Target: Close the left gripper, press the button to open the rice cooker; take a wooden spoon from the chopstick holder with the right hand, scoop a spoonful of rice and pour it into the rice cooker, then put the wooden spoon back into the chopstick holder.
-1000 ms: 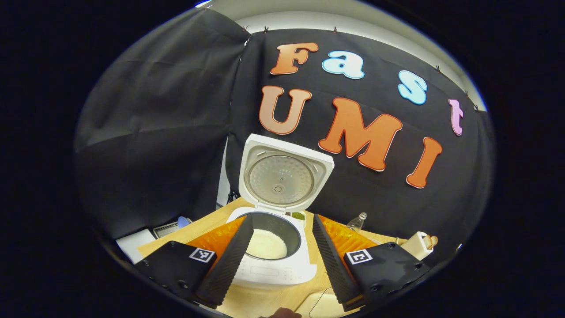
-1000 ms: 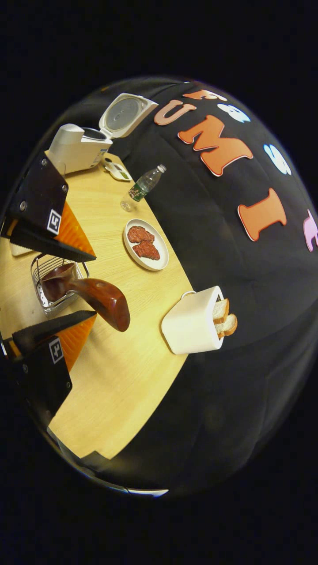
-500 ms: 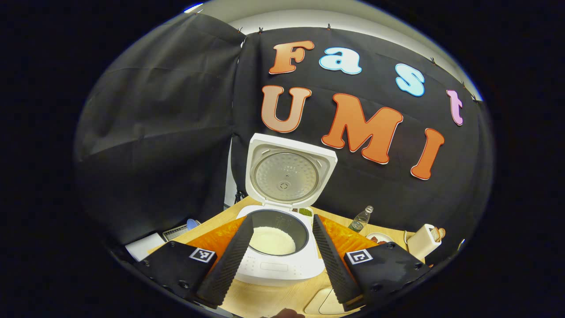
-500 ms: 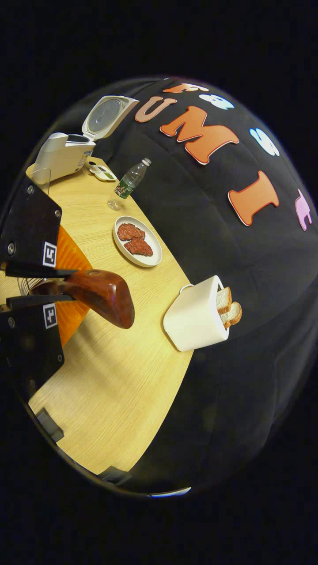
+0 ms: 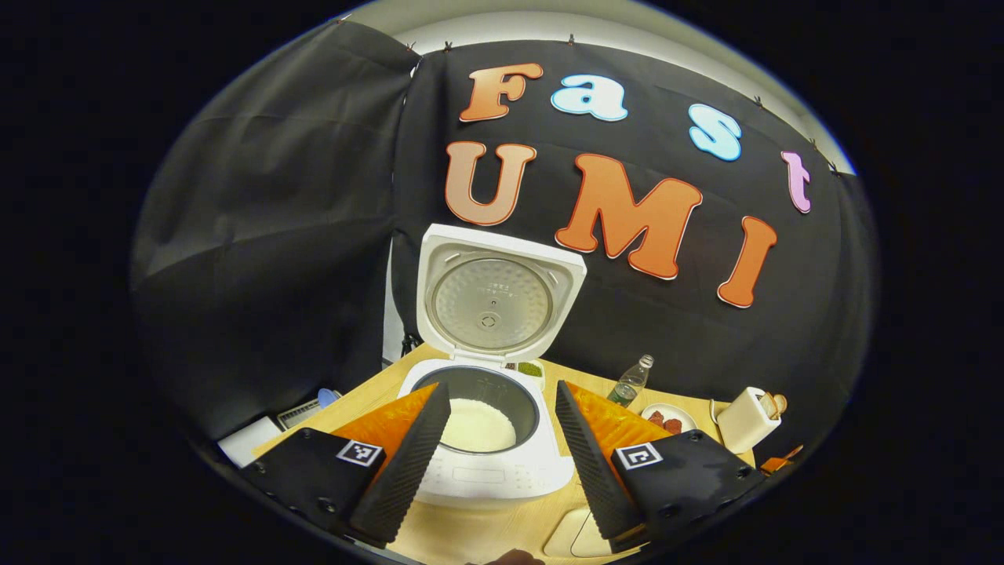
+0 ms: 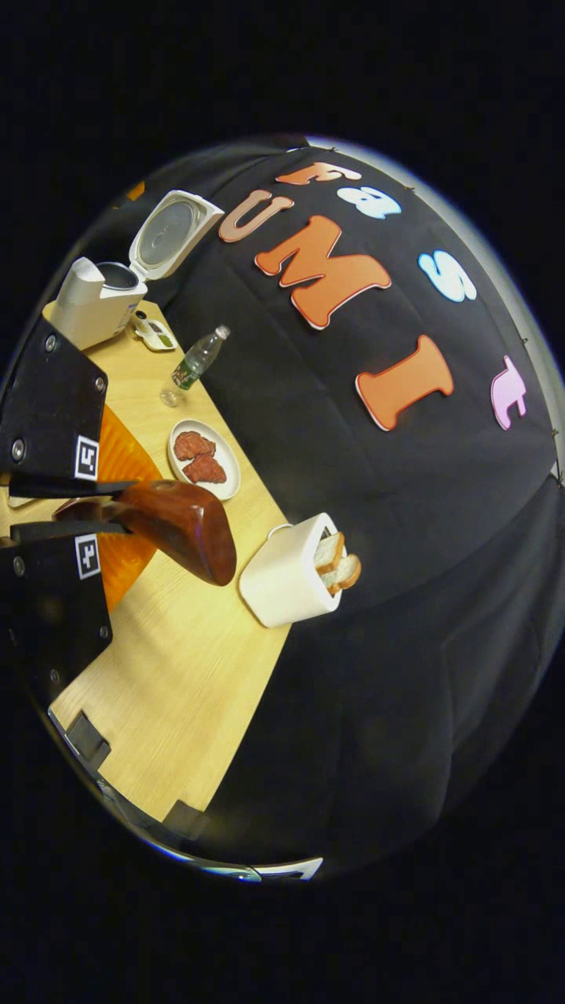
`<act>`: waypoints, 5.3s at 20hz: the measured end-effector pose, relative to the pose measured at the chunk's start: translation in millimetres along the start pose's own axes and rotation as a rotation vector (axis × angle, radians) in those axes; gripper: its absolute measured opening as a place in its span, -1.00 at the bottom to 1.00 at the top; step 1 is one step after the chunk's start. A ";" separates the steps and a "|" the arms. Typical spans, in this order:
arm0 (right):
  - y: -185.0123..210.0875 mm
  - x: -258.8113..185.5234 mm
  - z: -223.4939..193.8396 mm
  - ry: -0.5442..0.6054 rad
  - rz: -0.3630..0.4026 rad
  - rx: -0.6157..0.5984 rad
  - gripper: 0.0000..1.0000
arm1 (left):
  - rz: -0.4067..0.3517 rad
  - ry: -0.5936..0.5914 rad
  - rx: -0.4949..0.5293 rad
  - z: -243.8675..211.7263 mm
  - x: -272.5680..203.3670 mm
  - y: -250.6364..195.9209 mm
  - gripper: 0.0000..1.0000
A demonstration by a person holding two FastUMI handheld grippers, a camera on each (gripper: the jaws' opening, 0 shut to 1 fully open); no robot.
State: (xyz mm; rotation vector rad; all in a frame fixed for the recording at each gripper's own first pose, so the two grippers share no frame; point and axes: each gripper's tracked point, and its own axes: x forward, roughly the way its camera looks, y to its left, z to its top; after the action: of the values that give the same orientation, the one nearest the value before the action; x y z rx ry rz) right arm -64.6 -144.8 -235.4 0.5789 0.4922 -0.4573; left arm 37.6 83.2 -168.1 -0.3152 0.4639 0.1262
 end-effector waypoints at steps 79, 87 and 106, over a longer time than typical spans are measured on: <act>190.2 -19.9 -98.5 0.455 0.491 0.970 -0.83 | -0.168 0.012 0.128 -6.2 24.5 43.5 0.79; 283.8 -6.6 -84.1 0.549 0.563 0.852 -0.84 | -0.028 -0.070 0.155 16.3 8.9 88.2 0.92; 489.6 51.8 -129.6 0.492 0.598 0.267 -0.84 | 0.246 -0.156 0.227 36.8 -50.4 196.2 0.93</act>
State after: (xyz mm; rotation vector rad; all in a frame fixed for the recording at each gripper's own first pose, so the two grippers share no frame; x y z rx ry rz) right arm 197.6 285.6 -162.5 1.0649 0.6958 0.2056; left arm -29.0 278.0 -166.8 -0.0239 0.3566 0.3322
